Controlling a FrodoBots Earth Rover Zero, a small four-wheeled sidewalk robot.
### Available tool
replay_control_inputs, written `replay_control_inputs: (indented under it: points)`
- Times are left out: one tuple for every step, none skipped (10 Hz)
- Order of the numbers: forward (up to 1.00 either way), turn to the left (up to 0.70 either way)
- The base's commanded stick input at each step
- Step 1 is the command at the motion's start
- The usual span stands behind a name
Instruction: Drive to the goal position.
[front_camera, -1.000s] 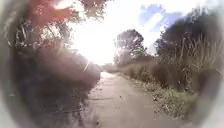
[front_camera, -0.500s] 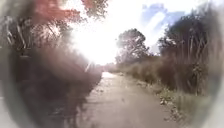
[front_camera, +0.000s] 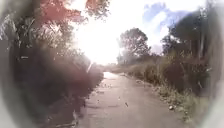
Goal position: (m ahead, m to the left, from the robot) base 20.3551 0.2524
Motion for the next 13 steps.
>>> replay_control_inputs:
  points:
    - [0.5,0.02]
    - [0.5,0.02]
    - [0.5,0.02]
    - [0.5,0.02]
    - [0.5,0.02]
    - [0.5,0.03]
    - [0.5,-0.29]
    - [0.5,-0.47]
    - [0.5,-0.47]
    - [0.5,-0.47]
    - [0.5,-0.47]
    - [0.0,-0.5]
    - [0.0,-0.5]
